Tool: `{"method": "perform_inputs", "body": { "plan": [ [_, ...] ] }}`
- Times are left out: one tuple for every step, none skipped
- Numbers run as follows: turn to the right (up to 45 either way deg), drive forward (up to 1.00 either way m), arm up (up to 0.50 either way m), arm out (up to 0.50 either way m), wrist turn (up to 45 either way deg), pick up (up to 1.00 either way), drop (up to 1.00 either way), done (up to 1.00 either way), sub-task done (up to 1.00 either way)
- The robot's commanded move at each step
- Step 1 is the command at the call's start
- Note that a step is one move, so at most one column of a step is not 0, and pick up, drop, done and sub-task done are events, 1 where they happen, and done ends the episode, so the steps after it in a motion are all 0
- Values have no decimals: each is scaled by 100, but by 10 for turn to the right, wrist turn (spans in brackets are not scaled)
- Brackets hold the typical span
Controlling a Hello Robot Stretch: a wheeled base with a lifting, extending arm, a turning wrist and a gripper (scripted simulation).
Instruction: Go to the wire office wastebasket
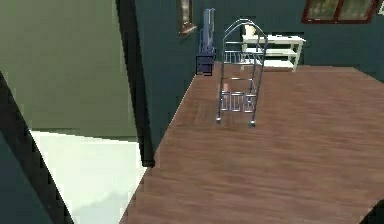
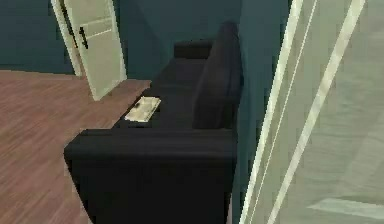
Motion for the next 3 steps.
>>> {"method": "perform_inputs", "body": {
  "plan": [
    [300,0,0,0,0,0,0,0,0],
    [0,100,0,0,0,0,0,0,0],
    [60,0,0,0,0,0,0,0,0]
  ]
}}
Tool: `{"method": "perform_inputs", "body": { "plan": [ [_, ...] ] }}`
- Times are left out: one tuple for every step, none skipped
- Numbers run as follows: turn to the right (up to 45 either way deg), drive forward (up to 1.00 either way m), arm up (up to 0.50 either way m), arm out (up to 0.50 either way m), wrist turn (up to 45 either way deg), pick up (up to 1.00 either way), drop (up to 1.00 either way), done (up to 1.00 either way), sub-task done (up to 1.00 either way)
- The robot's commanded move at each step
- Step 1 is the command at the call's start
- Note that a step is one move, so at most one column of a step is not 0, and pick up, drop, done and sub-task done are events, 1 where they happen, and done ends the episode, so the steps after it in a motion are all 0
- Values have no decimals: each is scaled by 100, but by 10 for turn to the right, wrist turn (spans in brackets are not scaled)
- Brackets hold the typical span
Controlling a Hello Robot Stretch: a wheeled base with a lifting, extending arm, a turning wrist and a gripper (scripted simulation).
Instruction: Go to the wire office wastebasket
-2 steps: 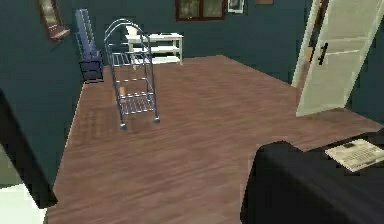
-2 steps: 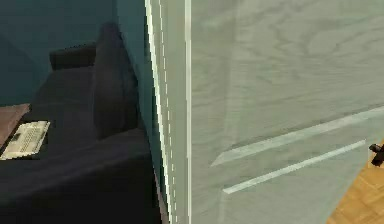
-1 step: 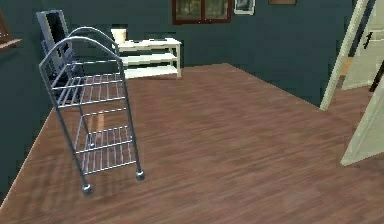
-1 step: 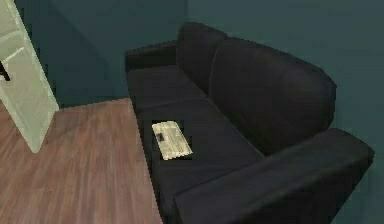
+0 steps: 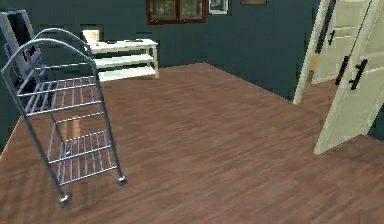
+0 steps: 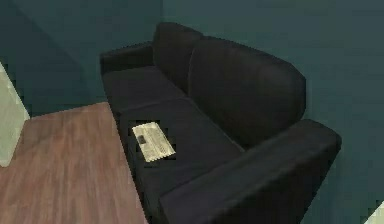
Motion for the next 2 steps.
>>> {"method": "perform_inputs", "body": {
  "plan": [
    [0,5,0,0,0,0,0,0,0],
    [-450,0,0,0,0,0,0,0,0]
  ]
}}
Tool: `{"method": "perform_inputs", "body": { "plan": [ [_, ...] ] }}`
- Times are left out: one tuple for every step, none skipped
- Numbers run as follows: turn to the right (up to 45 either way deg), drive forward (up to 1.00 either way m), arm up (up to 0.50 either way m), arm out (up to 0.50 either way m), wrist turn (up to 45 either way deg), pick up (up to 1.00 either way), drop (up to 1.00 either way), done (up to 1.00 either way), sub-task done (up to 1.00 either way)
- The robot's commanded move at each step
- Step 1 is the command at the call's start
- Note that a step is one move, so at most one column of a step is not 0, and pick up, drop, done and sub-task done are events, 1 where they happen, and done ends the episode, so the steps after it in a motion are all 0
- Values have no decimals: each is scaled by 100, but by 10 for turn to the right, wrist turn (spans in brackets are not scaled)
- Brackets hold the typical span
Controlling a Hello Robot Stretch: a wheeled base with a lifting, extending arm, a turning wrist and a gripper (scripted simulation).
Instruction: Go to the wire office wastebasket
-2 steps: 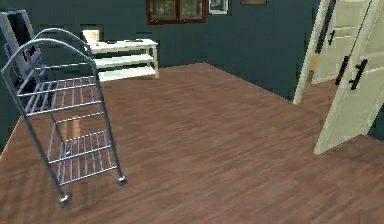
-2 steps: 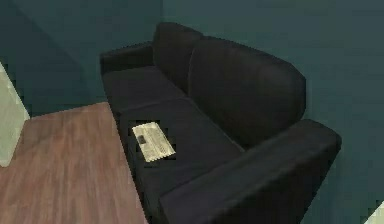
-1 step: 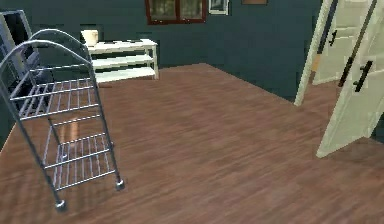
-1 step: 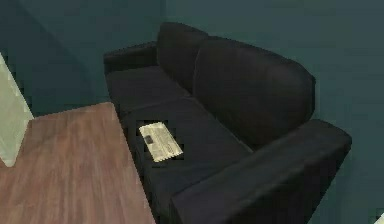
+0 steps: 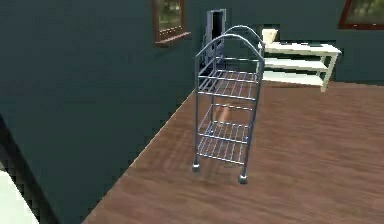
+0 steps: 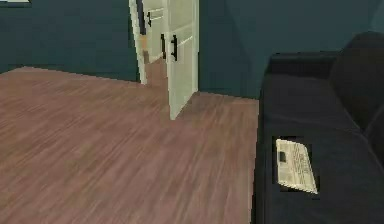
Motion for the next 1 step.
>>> {"method": "perform_inputs", "body": {
  "plan": [
    [-390,0,0,0,0,0,0,0,0]
  ]
}}
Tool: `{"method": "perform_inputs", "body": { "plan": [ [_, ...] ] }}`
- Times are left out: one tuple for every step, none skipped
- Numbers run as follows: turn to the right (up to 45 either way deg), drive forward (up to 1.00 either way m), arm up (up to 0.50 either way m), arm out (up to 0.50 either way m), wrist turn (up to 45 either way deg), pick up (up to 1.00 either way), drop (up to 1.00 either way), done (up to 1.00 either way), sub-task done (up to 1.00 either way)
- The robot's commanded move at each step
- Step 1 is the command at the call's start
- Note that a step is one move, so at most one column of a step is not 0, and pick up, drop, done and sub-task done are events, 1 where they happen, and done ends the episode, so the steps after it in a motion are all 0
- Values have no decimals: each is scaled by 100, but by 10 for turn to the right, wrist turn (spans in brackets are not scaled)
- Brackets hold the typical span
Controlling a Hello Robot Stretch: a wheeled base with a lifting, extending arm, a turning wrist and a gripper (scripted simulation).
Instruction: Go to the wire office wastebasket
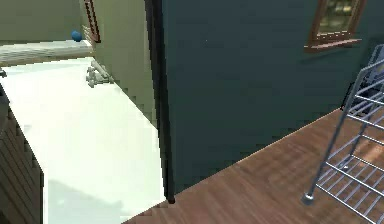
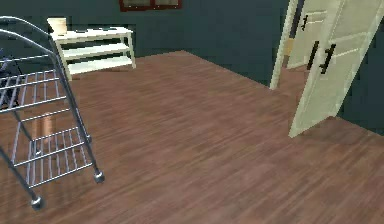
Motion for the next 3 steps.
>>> {"method": "perform_inputs", "body": {
  "plan": [
    [0,25,0,0,0,0,0,0,0],
    [450,0,0,0,0,0,0,0,0],
    [420,0,0,0,0,0,0,0,0]
  ]
}}
